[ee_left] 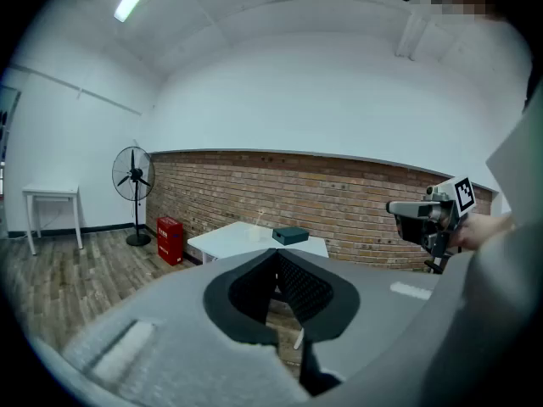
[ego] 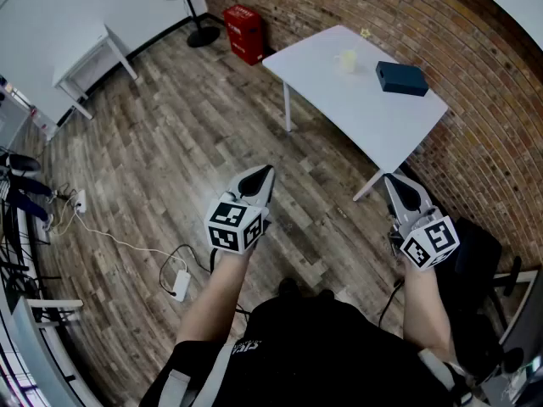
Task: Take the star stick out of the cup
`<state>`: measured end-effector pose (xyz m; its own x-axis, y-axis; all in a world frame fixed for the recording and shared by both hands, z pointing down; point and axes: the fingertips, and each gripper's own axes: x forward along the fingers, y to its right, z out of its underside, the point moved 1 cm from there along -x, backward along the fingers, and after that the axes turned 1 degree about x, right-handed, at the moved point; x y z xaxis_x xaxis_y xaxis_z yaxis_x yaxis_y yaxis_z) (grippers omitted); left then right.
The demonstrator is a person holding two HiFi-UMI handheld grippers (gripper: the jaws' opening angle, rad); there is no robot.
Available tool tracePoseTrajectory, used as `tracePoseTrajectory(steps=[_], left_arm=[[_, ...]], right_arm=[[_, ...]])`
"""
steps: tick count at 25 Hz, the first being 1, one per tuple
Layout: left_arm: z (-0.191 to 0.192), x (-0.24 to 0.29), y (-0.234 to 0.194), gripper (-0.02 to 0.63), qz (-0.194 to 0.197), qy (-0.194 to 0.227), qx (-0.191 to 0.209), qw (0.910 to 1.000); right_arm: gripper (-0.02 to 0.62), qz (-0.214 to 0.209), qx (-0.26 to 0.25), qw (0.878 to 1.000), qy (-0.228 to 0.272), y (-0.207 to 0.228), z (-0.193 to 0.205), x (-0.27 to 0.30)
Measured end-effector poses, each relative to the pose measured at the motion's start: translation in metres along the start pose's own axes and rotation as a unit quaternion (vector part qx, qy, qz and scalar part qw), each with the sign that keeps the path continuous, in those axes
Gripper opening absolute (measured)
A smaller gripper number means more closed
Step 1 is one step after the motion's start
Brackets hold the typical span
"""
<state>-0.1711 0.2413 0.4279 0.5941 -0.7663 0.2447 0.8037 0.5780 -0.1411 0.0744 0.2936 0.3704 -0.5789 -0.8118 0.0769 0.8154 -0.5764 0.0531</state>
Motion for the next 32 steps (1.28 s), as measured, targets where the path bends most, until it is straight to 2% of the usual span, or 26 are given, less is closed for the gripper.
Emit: tracePoseTrajectory(steps=[6, 11, 13, 17, 19, 23, 32], left_arm=[[-0.017, -0.013, 0.011, 0.006, -0.022, 0.022, -0.003, 0.9995], [-0.024, -0.016, 0.026, 0.006, -0.025, 0.022, 0.006, 0.9994], [-0.020, -0.015, 0.035, 0.006, -0.023, 0.021, 0.002, 0.9995], [-0.013, -0.014, 0.052, 0.006, -0.009, 0.016, -0.001, 0.9998], [-0.008, -0.015, 0.057, 0.006, -0.003, 0.011, -0.001, 0.9999], [0.000, -0.022, 0.057, 0.006, 0.002, 0.006, -0.007, 1.0000], [0.002, -0.049, 0.030, 0.006, 0.014, 0.005, 0.002, 0.9999]], right_arm=[[-0.002, 0.015, -0.007, 1.000, 0.022, 0.010, -0.017, -0.031], [-0.002, 0.027, 0.014, 0.999, 0.027, 0.014, -0.010, -0.044], [-0.002, 0.017, 0.011, 1.000, 0.023, 0.009, -0.005, -0.049], [0.000, -0.028, -0.009, 0.999, 0.014, -0.006, -0.003, -0.056], [0.000, -0.035, -0.021, 0.999, 0.011, -0.009, -0.007, -0.059], [0.000, -0.035, -0.021, 0.999, 0.010, -0.014, -0.008, -0.060], [0.002, -0.028, 0.007, 0.999, -0.035, -0.039, 0.026, -0.046]])
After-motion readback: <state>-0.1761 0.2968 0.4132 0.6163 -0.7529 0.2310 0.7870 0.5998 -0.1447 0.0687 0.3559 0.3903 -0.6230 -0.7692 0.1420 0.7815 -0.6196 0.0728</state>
